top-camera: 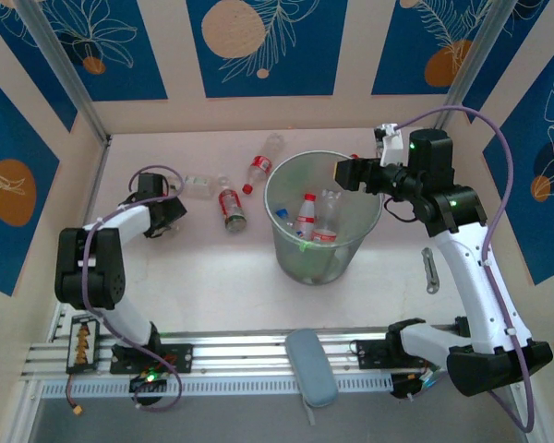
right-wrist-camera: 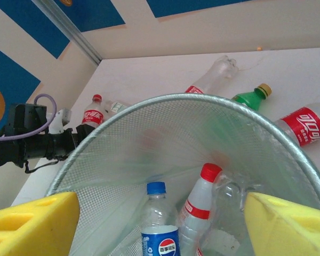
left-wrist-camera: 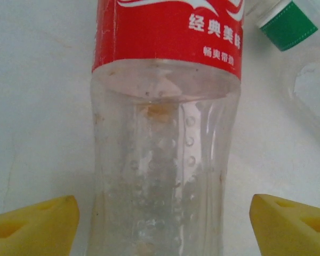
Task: Put the plastic bottles in the bin
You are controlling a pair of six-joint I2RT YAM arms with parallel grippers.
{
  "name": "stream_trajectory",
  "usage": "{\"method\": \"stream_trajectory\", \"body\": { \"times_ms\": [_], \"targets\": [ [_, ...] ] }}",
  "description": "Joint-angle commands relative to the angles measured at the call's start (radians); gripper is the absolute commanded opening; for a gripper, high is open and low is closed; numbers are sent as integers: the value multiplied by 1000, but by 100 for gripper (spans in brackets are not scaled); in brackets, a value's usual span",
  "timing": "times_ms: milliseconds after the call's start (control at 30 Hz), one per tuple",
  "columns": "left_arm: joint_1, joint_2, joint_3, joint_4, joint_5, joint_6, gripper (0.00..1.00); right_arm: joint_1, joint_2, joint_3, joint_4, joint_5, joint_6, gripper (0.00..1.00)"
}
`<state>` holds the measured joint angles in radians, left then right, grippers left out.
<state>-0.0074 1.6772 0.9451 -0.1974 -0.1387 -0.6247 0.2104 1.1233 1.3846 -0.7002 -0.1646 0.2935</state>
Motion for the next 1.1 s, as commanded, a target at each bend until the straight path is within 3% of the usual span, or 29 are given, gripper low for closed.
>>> {"method": "stream_trajectory", "body": {
  "times_ms": [0, 133, 300, 533, 833, 1067],
  "targets": [
    [11, 9, -5, 35, 11, -24, 77, -6, -17, -12, -12, -22, 1, 81],
    [11, 7, -14, 43, 5, -26, 70, -12, -17, -12, -12, -23, 1, 81],
    [11, 20, -16, 43, 1, -21, 68, -14, -19, -15, -12, -26, 4, 81],
    [11, 64, -16, 61, 37, -24, 80, -18, -25, -16, -18, -26, 4, 81],
    [10, 22, -59, 75, 21, -26, 63, -22, -31, -22, -20, -24, 7, 81],
    [11, -53, -72, 57, 22, -18, 57, -22, -10, -20, -11, -38, 17, 81]
  ]
}}
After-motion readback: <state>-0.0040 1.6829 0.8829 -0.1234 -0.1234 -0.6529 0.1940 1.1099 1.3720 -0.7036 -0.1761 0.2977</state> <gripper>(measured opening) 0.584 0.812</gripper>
